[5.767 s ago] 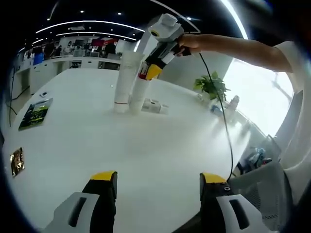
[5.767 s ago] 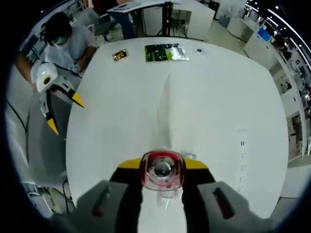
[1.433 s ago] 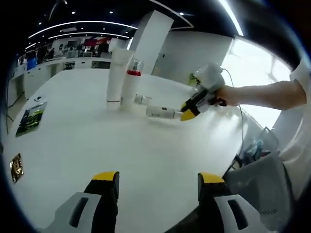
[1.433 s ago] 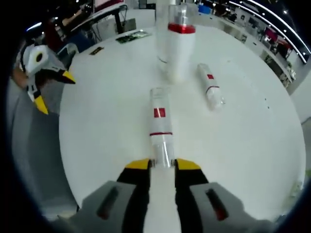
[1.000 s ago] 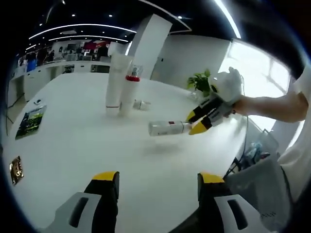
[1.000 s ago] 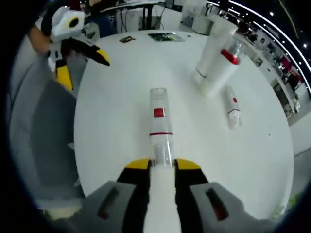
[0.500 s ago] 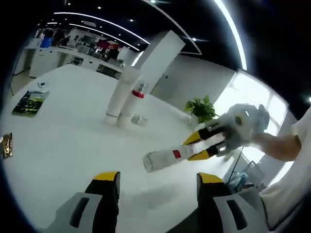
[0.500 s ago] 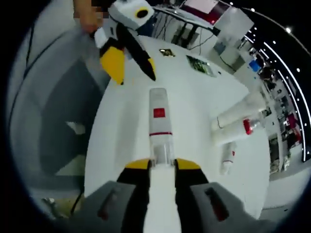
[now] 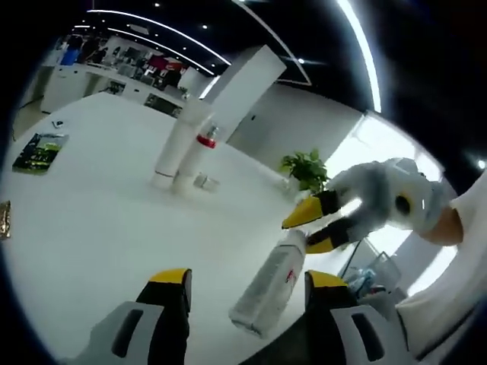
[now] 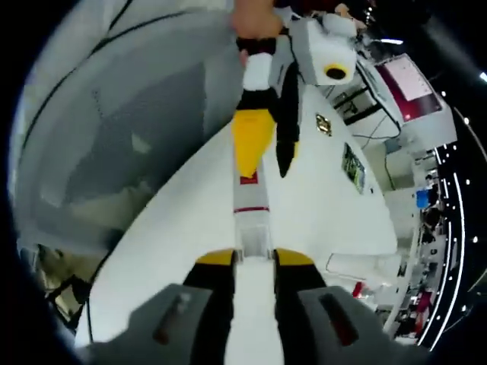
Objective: Arrange the skincare products in the storage area until every visible bottle or jar stands upright without overlapping.
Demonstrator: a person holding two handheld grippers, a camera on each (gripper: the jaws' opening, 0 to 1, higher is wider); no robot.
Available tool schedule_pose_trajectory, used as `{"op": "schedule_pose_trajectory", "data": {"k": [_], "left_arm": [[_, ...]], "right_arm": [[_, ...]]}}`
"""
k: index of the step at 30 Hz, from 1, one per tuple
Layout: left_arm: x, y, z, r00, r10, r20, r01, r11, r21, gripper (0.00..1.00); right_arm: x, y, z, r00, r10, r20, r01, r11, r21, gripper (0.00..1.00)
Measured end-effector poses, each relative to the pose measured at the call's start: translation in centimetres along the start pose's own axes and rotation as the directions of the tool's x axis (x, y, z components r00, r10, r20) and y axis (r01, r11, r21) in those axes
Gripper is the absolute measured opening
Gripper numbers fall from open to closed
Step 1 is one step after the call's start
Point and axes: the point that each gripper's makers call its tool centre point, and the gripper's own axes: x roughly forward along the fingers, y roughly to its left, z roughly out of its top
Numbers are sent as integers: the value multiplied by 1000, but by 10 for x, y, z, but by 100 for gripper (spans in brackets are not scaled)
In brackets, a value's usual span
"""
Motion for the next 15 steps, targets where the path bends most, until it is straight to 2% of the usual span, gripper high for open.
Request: {"op": "schedule_pose_trajectory", "data": {"k": [6, 8, 9, 11, 15], "left_arm": [[1, -19, -10, 995, -88, -55, 88, 996, -6, 46], [2, -26, -15, 989, -123, -80, 123, 992, -7, 37], [1, -32, -20, 982, -154, -110, 153, 988, -17, 32], [2, -36, -26, 975, -167, -144, 167, 986, -8, 29], [1, -40, -31, 967, -188, -175, 189, 982, -10, 26]], "right_arm": [[-2, -1, 9, 1000, 9, 18, -8, 996, -93, 18], [-2, -2, 12, 1000, -1, 24, 4, 990, -141, 18], [-2, -2, 15, 1000, 1, 23, 3, 985, -173, 18], [-2, 1, 19, 1000, 9, 25, -2, 970, -243, 18], [2, 5, 20, 1000, 1, 22, 5, 963, -268, 18]]}}
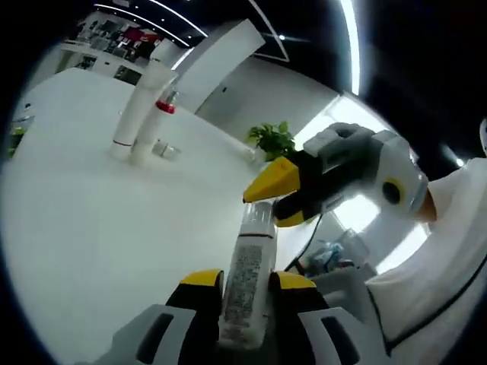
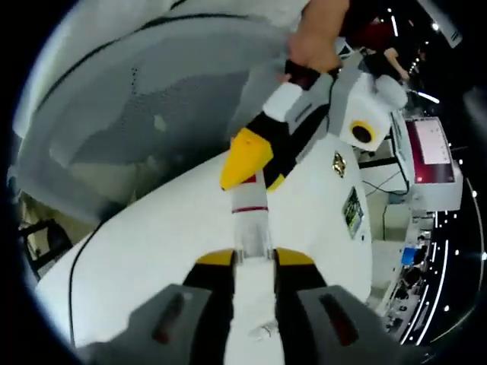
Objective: Arrange the skincare products in the storage area until every visible bottle or jar stands upright without overlapping.
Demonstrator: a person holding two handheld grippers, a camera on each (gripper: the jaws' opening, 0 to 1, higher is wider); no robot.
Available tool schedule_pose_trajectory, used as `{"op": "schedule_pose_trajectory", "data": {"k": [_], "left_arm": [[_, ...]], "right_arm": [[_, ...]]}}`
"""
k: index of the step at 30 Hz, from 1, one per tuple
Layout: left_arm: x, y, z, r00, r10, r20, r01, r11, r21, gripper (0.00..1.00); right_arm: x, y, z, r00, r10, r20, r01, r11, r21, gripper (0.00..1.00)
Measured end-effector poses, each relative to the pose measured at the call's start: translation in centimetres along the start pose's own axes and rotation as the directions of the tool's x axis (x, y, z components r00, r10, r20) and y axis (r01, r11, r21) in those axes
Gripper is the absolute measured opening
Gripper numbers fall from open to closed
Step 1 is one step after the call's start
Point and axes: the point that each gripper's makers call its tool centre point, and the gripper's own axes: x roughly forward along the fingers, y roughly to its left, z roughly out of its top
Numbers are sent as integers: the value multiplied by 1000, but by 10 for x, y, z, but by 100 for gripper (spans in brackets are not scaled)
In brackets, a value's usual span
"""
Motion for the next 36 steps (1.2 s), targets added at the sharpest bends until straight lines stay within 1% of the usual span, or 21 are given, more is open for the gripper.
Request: {"op": "schedule_pose_trajectory", "data": {"k": [2, 3, 5, 7, 10, 16, 19, 21, 22, 23, 25, 26, 27, 28, 30, 31, 32, 33, 34, 35, 36], "left_arm": [[0, -2, -1, 1000, -12, -8, 12, 1000, 8, 24], [0, -5, -1, 1000, -9, -13, 10, 999, 40, 23], [0, -6, -1, 1000, -11, -4, 11, 999, 44, 23], [-1, -1, 1, 1000, 9, 1, -9, 997, 75, 22], [-3, 3, 3, 1000, 27, 8, -27, 997, 78, 22], [-7, 7, 5, 999, 45, 16, -46, 997, 63, 22], [-8, 9, 6, 998, 53, 23, -54, 997, 60, 22], [-10, 12, 8, 997, 63, 35, -64, 997, 47, 22], [-11, 15, 10, 996, 76, 46, -78, 996, 50, 22], [-13, 17, 13, 994, 90, 60, -93, 995, 48, 22], [-15, 20, 17, 992, 101, 77, -104, 994, 37, 22], [-18, 27, 20, 985, 144, 95, -150, 987, 55, 22], [-18, 27, 21, 985, 145, 95, -151, 987, 55, 22], [-21, 32, 25, 977, 177, 114, -186, 980, 71, 22], [-23, 36, 27, 970, 208, 122, -219, 972, 83, 22], [-25, 40, 30, 963, 233, 135, -246, 966, 85, 22], [-28, 43, 32, 957, 254, 143, -268, 959, 92, 22], [-29, 45, 33, 953, 264, 150, -280, 955, 99, 22], [-31, 47, 34, 948, 278, 155, -295, 950, 106, 22], [-32, 47, 35, 944, 289, 158, -308, 945, 111, 22], [-33, 48, 36, 943, 293, 160, -312, 943, 113, 22]], "right_arm": [[1, 0, 0, 1000, -1, 0, 1, 1000, -1, 19], [3, 1, -2, 1000, -3, -7, 3, 1000, -13, 19], [4, 2, -4, 1000, -5, -10, 5, 1000, -29, 19], [6, 0, -5, 1000, -14, -6, 14, 1000, -21, 19], [10, -3, -5, 1000, -29, -11, 29, 1000, -11, 20], [18, -4, -11, 999, -45, -28, 46, 997, 64, 25], [19, -4, -15, 998, -57, -28, 61, 990, 131, 33], [20, -1, -21, 998, -57, -35, 63, 976, 207, 38], [21, 2, -25, 998, -53, -39, 62, 955, 291, 40], [22, 4, -28, 998, -50, -47, 63, 936, 345, 41], [22, 4, -30, 997, -71, -39, 81, 887, 454, 41], [23, 8, -28, 997, -72, -1, 57, 783, 620, 42], [23, 8, -27, 997, -73, 11, 48, 752, 658, 43], [24, 8, -26, 994, -99, 52, 21, 625, 780, 46], [24, 8, -20, 988, -119, 102, -32, 484, 874, 52], [24, 8, -14, 978, -133, 159, -100, 370, 924, 54], [23, 6, -7, 963, -166, 213, -167, 252, 953, 55], [22, 3, -3, 951, -193, 242, -209, 180, 961, 55], [21, 0, 2, 929, -235, 287, -276, 81, 958, 56], [20, -5, 4, 909, -283, 305, -314, 12, 949, 58], [17, -13, 7, 877, -346, 333, -385, -93, 918, 62]]}}
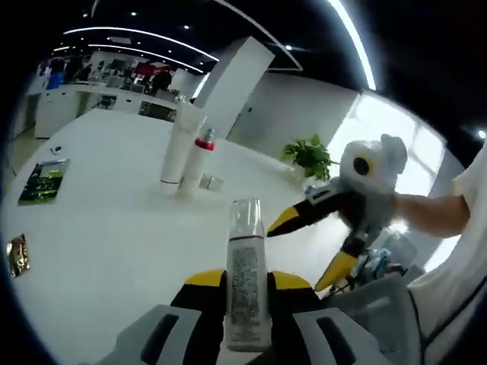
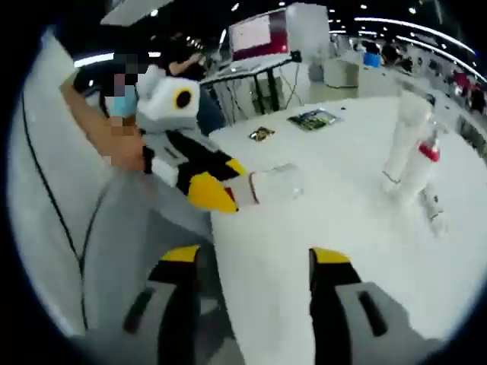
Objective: Arrange the skincare products in the storage area until every visible bottle or jar stands upright without overlapping.
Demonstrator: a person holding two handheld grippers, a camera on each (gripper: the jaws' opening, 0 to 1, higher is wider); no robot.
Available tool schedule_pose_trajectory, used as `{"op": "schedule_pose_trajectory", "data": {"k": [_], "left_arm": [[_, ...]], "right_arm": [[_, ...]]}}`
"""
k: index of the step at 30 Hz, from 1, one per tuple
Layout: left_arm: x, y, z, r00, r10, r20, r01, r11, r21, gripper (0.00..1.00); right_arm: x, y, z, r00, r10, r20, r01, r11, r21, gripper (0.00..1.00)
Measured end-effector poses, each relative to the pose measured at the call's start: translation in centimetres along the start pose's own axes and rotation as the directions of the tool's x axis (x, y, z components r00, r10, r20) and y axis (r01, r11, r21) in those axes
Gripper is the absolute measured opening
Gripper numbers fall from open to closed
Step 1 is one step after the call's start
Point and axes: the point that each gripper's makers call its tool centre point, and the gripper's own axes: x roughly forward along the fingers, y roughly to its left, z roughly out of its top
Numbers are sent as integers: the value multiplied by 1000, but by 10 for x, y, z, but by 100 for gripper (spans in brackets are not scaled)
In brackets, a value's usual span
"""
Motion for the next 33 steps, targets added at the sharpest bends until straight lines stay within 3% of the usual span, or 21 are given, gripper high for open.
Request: {"op": "schedule_pose_trajectory", "data": {"k": [2, 3, 6, 7, 11, 13, 16, 17, 19, 20, 23, 27, 31, 33], "left_arm": [[-1, 1, 3, 1000, 10, 15, -10, 1000, 19, 22], [-1, -1, 4, 1000, 11, 16, -11, 1000, 21, 22], [-1, -4, 7, 1000, 19, 22, -20, 998, 52, 22], [-2, -7, 8, 1000, 18, 23, -20, 998, 61, 22], [-3, -17, 13, 999, 18, 43, -22, 995, 99, 22], [-3, -19, 14, 998, 32, 55, -38, 993, 115, 22], [-3, -21, 17, 996, 62, 69, -70, 989, 132, 22], [-4, -23, 17, 995, 70, 73, -81, 985, 152, 22], [-4, -24, 17, 994, 70, 81, -84, 977, 195, 22], [-6, -24, 16, 994, 74, 83, -89, 978, 191, 22], [-6, -23, 13, 995, 78, 69, -90, 976, 198, 22], [-2, -29, 10, 996, 62, 59, -73, 975, 210, 22], [-1, -36, 14, 997, 14, 77, -26, 986, 165, 22], [-1, -40, 15, 996, -37, 84, 26, 991, 127, 23]], "right_arm": [[0, 4, 11, 996, 36, 88, -50, 985, 168, 65], [-1, 4, 20, 987, 46, 156, -88, 958, 272, 64], [0, 4, 32, 966, 43, 256, -147, 903, 403, 62], [1, 2, 35, 959, 24, 283, -159, 871, 464, 61], [8, 6, 39, 948, 17, 317, -196, 817, 542, 52], [14, 9, 42, 947, 23, 319, -201, 819, 538, 50], [20, 12, 44, 952, 11, 305, -187, 811, 555, 40], [21, 11, 44, 954, -2, 300, -177, 804, 568, 33], [22, 8, 43, 955, -23, 297, -164, 790, 591, 29], [23, 6, 41, 958, -38, 285, -145, 791, 594, 24], [25, 10, 39, 959, -23, 283, -152, 799, 582, 23], [19, 10, 37, 962, -32, 272, -108, 868, 485, 22], [12, 14, 39, 965, -2, 262, -113, 899, 422, 21], [8, 16, 38, 970, 23, 242, -117, 918, 380, 21]]}}
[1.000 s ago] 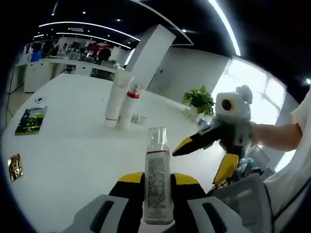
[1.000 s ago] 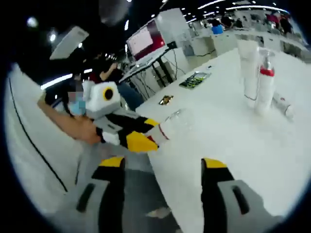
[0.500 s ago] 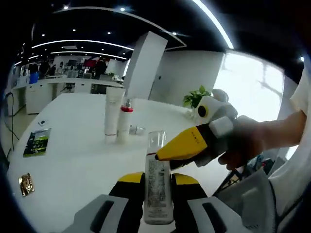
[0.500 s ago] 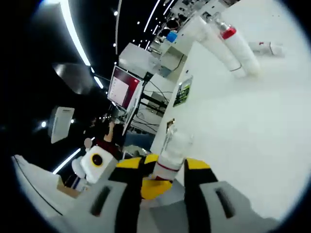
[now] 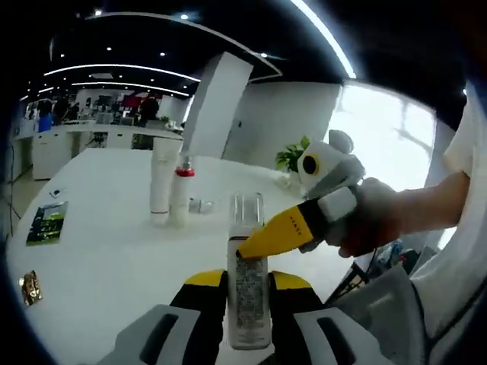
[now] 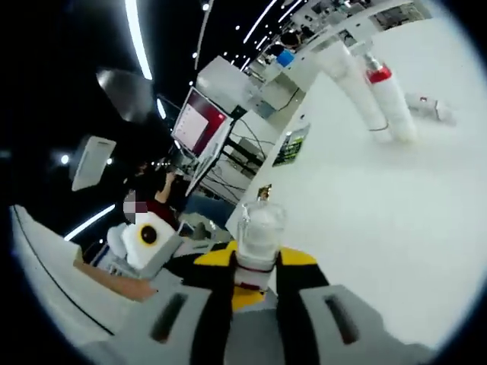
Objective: Arrange the skincare products in the storage area until every visible bottle or jar stands upright without overlapping.
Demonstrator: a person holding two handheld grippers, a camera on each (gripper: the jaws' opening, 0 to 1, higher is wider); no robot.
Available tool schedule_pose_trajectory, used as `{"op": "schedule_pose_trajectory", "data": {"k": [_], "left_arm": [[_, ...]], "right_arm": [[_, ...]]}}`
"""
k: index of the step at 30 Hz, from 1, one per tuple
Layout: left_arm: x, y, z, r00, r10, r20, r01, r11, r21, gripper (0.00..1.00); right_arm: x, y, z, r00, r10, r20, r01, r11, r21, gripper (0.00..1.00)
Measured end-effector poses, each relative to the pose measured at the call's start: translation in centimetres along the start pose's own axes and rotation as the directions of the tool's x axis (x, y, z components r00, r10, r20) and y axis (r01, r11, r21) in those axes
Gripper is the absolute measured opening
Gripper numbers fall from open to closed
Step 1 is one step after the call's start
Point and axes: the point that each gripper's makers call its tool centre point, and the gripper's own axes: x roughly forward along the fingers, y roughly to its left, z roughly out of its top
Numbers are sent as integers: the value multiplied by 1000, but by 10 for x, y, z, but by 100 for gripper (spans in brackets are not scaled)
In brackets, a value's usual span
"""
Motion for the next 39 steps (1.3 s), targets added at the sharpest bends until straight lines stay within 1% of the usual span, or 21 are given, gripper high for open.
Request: {"op": "schedule_pose_trajectory", "data": {"k": [1, 2, 4, 5, 6, 8, 11, 12, 16, 18, 21, 23, 26, 27, 29, 33, 34, 35, 36, 37, 39], "left_arm": [[0, -3, 1, 1000, -17, 8, 17, 1000, -10, 23], [1, -8, 6, 998, -50, 39, 50, 999, -6, 24], [2, -16, 9, 994, -94, 60, 95, 995, -26, 28], [3, -21, 9, 991, -121, 62, 124, 990, -59, 30], [3, -24, 10, 989, -136, 66, 141, 987, -78, 32], [3, -28, 11, 983, -165, 78, 171, 982, -78, 31], [4, -27, 11, 981, -174, 82, 181, 979, -93, 36], [3, -34, 13, 974, -208, 94, 219, 966, -135, 37], [1, -45, 15, 959, -260, 110, 273, 954, -125, 36], [1, -49, 15, 954, -281, 106, 293, 947, -129, 33], [-1, -59, 10, 940, -331, 81, 340, 931, -135, 28], [-2, -62, 7, 933, -353, 70, 360, 923, -135, 28], [-3, -63, 1, 929, -369, 41, 371, 915, -157, 27], [-4, -62, 0, 927, -374, 36, 374, 909, -183, 27], [-4, -60, -2, 927, -375, 29, 373, 906, -202, 27], [-3, -54, -6, 936, -353, 2, 343, 908, -243, 27], [-3, -50, -9, 943, -332, -15, 317, 912, -259, 27], [-2, -49, -10, 944, -331, -19, 314, 911, -266, 27], [-2, -44, -11, 950, -310, -23, 292, 916, -274, 27], [-1, -42, -12, 954, -299, -27, 280, 919, -278, 26], [-1, -36, -11, 959, -283, -21, 263, 915, -306, 26]], "right_arm": [[-2, 3, 0, 1000, 16, -10, -16, 999, -31, 21], [-5, 10, 2, 998, 60, -22, -62, 994, -85, 21], [-9, 15, -2, 994, 88, -72, -97, 987, -131, 21], [-12, 18, -5, 989, 101, -109, -120, 976, -180, 21], [-13, 20, -4, 987, 107, -117, -131, 966, -223, 21], [-17, 27, -9, 976, 145, -161, -184, 946, -265, 21], [-22, 40, -8, 961, 202, -188, -256, 907, -334, 21], [-24, 45, -8, 954, 220, -205, -281, 891, -355, 21], [-27, 53, -11, 931, 262, -253, -345, 856, -384, 21], [-28, 55, -12, 923, 273, -271, -365, 847, -387, 21], [-28, 59, -14, 912, 286, -294, -389, 831, -398, 21], [-27, 62, -18, 902, 302, -308, -411, 821, -397, 21], [-25, 61, -22, 895, 315, -316, -424, 822, -382, 21], [-24, 60, -22, 895, 321, -309, -423, 830, -364, 21], [-23, 59, -22, 897, 328, -297, -420, 841, -340, 22], [-17, 53, -22, 914, 306, -266, -379, 877, -296, 22], [-14, 49, -22, 925, 284, -253, -351, 894, -277, 22], [-13, 48, -23, 929, 275, -247, -337, 904, -261, 22], [-10, 44, -21, 941, 254, -226, -309, 915, -258, 22], [-8, 43, -20, 946, 244, -212, -294, 922, -252, 22], [-5, 41, -19, 956, 229, -182, -269, 932, -243, 22]]}}
